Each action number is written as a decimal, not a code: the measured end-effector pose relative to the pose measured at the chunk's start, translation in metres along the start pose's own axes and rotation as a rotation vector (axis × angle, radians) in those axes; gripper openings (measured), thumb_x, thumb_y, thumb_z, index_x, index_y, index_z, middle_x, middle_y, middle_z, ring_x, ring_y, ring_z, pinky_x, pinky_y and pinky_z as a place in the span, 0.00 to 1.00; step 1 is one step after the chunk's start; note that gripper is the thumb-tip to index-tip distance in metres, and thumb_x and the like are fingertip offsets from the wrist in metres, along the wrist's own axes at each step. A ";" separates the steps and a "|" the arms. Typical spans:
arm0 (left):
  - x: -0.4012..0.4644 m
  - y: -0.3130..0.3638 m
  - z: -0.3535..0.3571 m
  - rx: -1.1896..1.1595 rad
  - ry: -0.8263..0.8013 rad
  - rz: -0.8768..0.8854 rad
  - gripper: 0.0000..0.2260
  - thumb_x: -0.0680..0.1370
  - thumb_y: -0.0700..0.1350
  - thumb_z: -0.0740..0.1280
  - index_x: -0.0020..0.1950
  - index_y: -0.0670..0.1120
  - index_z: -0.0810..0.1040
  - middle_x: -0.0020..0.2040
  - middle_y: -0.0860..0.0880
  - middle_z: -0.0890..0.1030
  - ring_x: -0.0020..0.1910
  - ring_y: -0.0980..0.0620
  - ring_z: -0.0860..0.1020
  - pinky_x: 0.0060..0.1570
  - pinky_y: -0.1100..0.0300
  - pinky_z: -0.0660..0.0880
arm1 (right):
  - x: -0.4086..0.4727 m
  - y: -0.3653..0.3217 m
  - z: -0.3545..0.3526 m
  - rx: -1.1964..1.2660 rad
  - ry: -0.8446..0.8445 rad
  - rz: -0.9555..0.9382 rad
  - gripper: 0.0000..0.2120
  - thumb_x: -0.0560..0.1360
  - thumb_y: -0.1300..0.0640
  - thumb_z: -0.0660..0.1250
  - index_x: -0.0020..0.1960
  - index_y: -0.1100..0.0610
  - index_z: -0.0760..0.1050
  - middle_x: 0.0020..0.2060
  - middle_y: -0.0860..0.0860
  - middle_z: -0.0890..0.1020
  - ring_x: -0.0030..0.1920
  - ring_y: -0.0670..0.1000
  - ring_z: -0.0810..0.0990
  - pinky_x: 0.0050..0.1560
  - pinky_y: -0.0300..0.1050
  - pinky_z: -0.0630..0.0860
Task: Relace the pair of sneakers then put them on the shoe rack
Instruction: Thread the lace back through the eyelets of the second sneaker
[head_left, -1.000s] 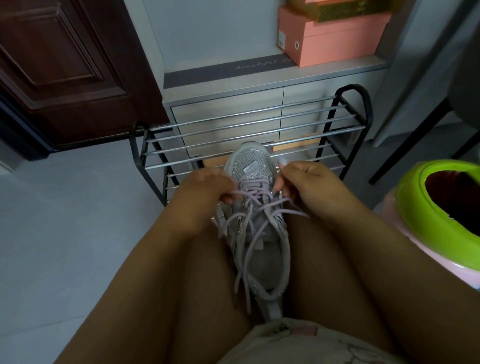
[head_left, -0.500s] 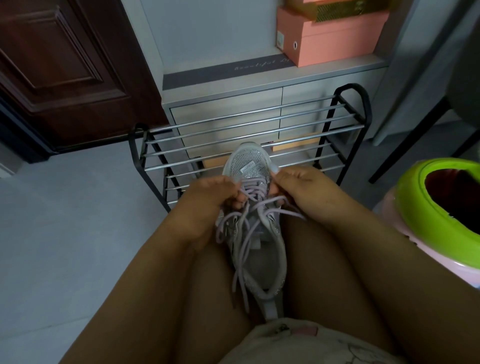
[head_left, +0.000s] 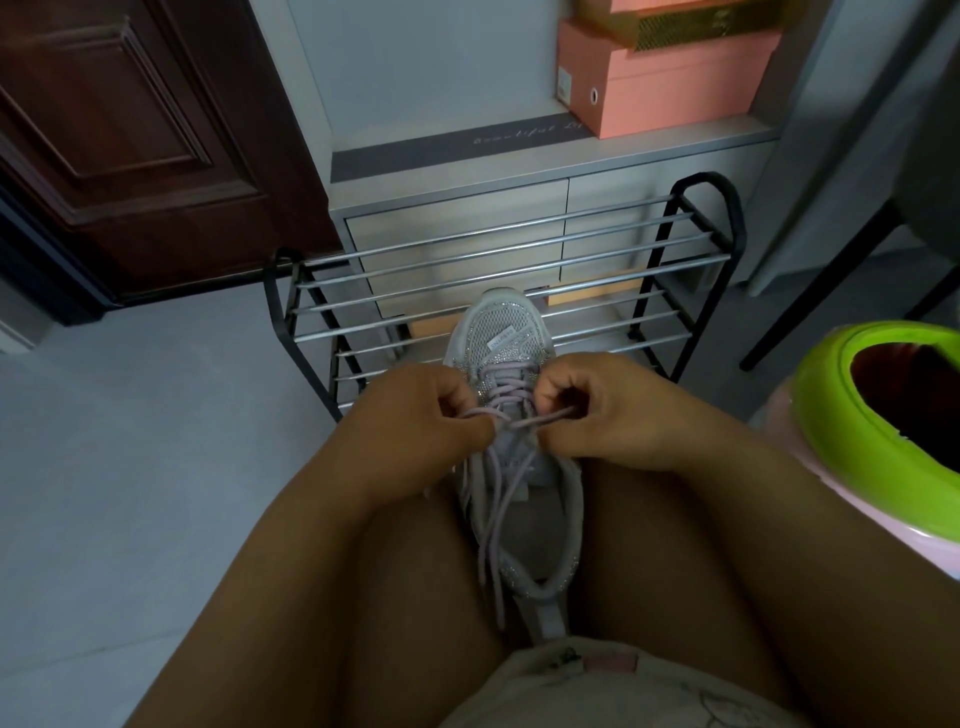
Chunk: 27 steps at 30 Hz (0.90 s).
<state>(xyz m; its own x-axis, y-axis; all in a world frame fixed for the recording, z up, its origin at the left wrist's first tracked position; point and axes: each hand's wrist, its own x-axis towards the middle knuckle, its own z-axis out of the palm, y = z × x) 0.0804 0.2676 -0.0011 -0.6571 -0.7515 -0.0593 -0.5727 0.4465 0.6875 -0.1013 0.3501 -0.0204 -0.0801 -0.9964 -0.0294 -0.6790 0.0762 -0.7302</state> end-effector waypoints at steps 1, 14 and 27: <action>-0.001 0.000 -0.002 -0.017 0.014 -0.003 0.08 0.71 0.48 0.72 0.35 0.46 0.79 0.29 0.49 0.80 0.24 0.55 0.77 0.29 0.55 0.77 | 0.000 -0.001 -0.001 -0.021 0.021 0.006 0.11 0.58 0.42 0.66 0.36 0.47 0.75 0.32 0.45 0.78 0.32 0.43 0.76 0.37 0.48 0.75; -0.007 -0.023 -0.002 -0.104 0.154 -0.032 0.09 0.72 0.43 0.73 0.32 0.44 0.78 0.28 0.45 0.80 0.25 0.56 0.74 0.28 0.65 0.71 | -0.007 0.005 -0.013 0.074 0.076 0.010 0.08 0.66 0.65 0.70 0.33 0.57 0.73 0.28 0.48 0.75 0.28 0.41 0.70 0.31 0.34 0.67; -0.011 -0.018 -0.003 -0.290 0.056 -0.011 0.11 0.69 0.51 0.72 0.39 0.42 0.80 0.32 0.44 0.82 0.29 0.52 0.78 0.32 0.62 0.75 | -0.010 -0.040 0.013 -0.436 0.173 -0.326 0.17 0.65 0.33 0.65 0.38 0.47 0.80 0.39 0.40 0.68 0.49 0.43 0.63 0.49 0.44 0.59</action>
<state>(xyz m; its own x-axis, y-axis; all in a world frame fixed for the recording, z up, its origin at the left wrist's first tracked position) 0.0994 0.2660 -0.0110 -0.6192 -0.7845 -0.0336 -0.4104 0.2868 0.8656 -0.0641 0.3568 0.0001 0.0903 -0.9529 0.2894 -0.9241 -0.1885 -0.3323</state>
